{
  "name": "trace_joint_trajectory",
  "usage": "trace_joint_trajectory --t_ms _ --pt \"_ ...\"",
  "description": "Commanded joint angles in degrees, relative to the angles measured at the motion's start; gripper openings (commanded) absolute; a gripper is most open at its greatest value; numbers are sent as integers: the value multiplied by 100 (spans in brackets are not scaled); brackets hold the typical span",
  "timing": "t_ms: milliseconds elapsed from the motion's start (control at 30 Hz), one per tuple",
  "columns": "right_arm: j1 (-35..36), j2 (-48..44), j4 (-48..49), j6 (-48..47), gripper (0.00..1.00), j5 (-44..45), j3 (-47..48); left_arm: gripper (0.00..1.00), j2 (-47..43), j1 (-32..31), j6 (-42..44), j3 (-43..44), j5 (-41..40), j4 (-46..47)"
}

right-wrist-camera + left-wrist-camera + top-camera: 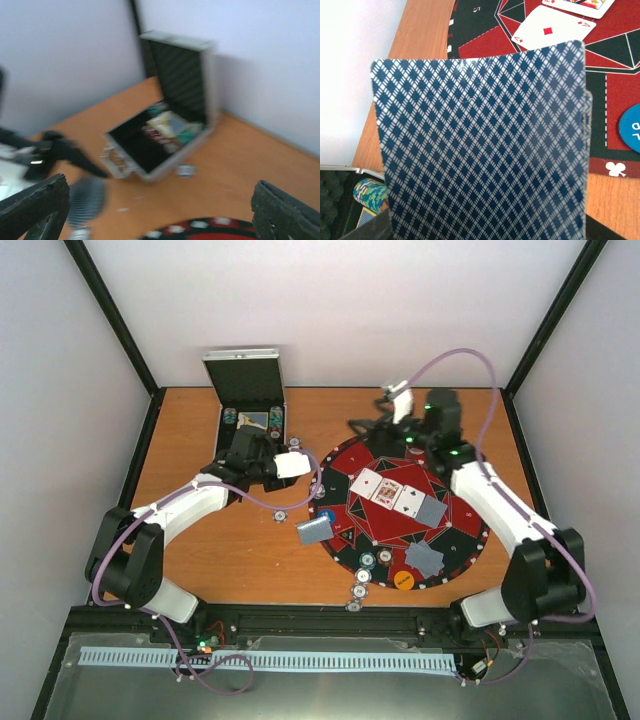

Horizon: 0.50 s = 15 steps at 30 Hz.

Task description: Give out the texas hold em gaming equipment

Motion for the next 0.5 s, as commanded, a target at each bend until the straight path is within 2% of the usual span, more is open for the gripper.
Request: trace_joint_trajectory --t_ms 0,133,267,467 --pt "603 631 -23 1344 96 -1062 291 53 14 43 60 283 10 251" --pt "620 1034 -534 1471 92 -1075 443 53 -21 43 40 236 32 277" --pt "809 1710 -908 1584 83 -1630 774 53 -10 43 42 234 48 319" --pt "1194 2227 -1097 1360 85 -1793 1191 53 -11 43 46 228 70 294"
